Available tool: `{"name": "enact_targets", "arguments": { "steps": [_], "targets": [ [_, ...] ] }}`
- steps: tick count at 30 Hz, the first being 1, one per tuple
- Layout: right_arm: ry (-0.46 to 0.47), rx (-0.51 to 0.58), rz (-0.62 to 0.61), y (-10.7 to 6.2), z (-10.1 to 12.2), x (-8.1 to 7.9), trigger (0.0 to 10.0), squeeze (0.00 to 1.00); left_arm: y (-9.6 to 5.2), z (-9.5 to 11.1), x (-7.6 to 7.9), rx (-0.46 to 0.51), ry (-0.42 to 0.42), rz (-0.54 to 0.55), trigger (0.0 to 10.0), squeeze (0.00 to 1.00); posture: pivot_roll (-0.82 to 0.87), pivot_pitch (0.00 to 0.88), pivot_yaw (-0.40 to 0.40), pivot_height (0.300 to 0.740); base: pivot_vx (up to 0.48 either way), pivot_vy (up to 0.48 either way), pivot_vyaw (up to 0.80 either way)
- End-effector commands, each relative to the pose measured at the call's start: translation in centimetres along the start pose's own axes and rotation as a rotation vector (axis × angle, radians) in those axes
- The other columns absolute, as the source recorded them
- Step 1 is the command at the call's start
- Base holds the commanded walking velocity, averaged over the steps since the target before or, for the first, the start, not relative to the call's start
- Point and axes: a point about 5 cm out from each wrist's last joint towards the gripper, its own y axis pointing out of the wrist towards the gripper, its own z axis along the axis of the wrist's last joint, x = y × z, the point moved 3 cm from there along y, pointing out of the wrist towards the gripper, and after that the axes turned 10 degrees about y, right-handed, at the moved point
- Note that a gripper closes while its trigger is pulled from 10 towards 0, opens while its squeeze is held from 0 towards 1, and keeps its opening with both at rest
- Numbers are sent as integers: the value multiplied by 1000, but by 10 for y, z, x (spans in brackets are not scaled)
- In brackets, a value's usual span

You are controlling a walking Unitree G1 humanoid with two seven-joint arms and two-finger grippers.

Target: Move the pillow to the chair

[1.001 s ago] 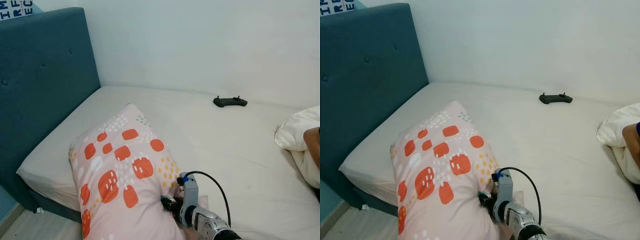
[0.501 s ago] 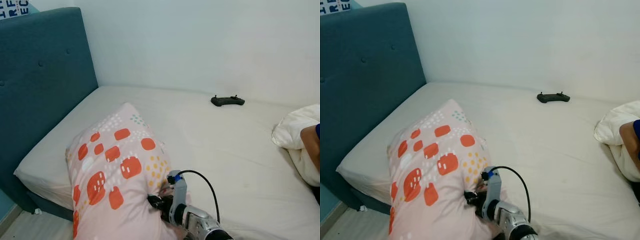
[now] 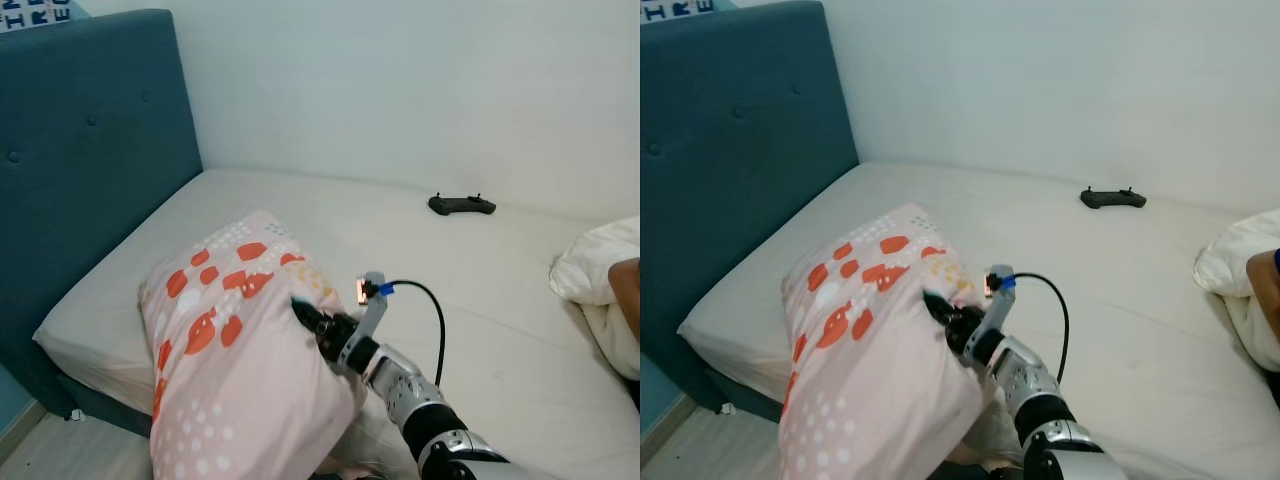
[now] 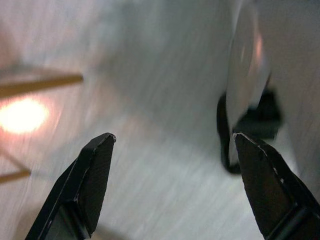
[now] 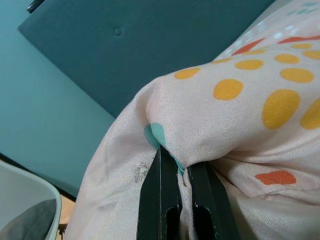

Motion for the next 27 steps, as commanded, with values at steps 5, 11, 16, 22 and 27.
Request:
{"name": "enact_targets", "arguments": {
  "steps": [5, 11, 16, 22, 27],
  "targets": [
    [-4, 6, 62, 10, 3, -13, 0, 0, 2, 19, 3, 58, -15, 0, 10000, 0, 125, 62, -73, 596, 0, 0, 0],
    [-25, -65, 35, 7, -16, -9, 0, 0, 3, 21, 11, 63, -19, -6, 10000, 0, 121, 55, -87, 611, 0, 0, 0],
    [-7, -146, -16, -7, -43, 3, 0, 0, 2, 16, 15, 51, -32, -5, 10000, 0, 119, 58, -92, 626, 0, 0, 0],
    [2, -167, -19, -12, -53, 5, 0, 0, 1, 11, 14, 39, -34, 1, 10000, 0, 114, 57, -89, 636, 0, 0, 0],
    [6, -173, -19, -13, -55, 5, 0, 0, 2, 13, 11, 41, -47, 19, 10000, 0, 114, 55, -85, 646, 0, 0, 0]
  ]
}}
